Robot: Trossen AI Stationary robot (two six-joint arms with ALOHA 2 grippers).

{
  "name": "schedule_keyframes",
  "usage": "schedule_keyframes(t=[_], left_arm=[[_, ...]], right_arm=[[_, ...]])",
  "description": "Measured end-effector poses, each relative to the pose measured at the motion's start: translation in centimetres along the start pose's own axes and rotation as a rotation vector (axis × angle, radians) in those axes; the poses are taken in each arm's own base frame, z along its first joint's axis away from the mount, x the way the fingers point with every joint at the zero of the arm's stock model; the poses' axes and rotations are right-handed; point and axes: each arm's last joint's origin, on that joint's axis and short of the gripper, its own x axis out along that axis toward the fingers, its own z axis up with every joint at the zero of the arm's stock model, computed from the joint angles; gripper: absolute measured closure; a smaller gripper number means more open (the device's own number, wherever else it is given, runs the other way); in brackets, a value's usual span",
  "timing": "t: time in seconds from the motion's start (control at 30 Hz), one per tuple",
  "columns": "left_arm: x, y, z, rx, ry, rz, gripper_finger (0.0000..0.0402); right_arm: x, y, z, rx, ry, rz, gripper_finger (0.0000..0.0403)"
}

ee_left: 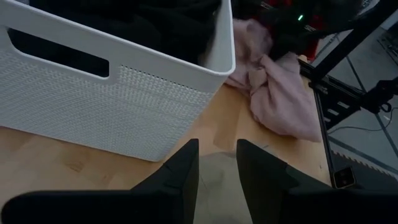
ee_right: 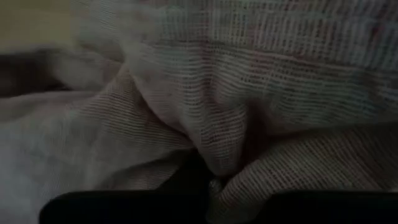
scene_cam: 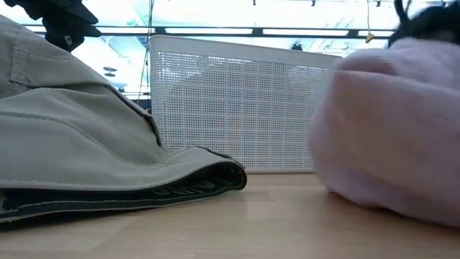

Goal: Sort clothes
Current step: Put the pink shirt into the white laundry bin

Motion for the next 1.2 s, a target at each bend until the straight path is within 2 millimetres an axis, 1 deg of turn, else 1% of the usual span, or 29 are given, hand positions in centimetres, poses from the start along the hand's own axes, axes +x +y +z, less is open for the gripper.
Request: schedule_keyframes(t=[0.07, 0.17, 0.33, 0.47, 0.63, 0.73, 0.93, 1.07, 1.2], left_arm=[[0.0, 0.0, 0.0, 0.0, 0.001, 0.0, 0.0289], [0.0, 0.0, 0.0, 0.0, 0.0, 0.0, 0.0289], [0.0, 0.0, 0.0, 0.0, 0.0, 0.0, 0.0289], [0.0, -0.1, 0.1, -0.004, -0.007, -0.006, 0.0289], [0.0, -0.1, 0.1, -0.005, -0.009, -0.008, 0.0289], [0.0, -0.1, 0.1, -0.005, -0.008, -0.007, 0.0289], [0.0, 0.0, 0.2, -0.007, -0.029, 0.015, 0.0289], [0.0, -0.1, 0.4, -0.018, -0.073, 0.037, 0.0289], [0.0, -0.1, 0.6, -0.028, -0.109, 0.054, 0.0289]], right_arm=[[-2.2, 0.7, -0.1, -0.027, -0.046, 0.001, 0.0377], [-6.1, 1.5, -0.2, -0.042, -0.098, 0.015, 0.0377], [-12.1, 1.9, 0.2, -0.046, -0.185, 0.05, 0.0377], [-16.2, 2.0, 0.8, -0.091, -0.265, 0.139, 0.0377], [-20.2, 2.7, 1.6, -0.167, -0.394, 0.332, 0.0377], [-22.2, 2.9, 2.5, -0.19, -0.484, 0.408, 0.0377], [-25.9, 3.9, 4.8, -0.262, -0.66, 0.527, 0.0377], [-28.9, 5.3, 6.6, -0.348, -0.784, 0.643, 0.0377], [-32.0, 6.6, 8.6, -0.416, -0.95, 0.764, 0.0377]])
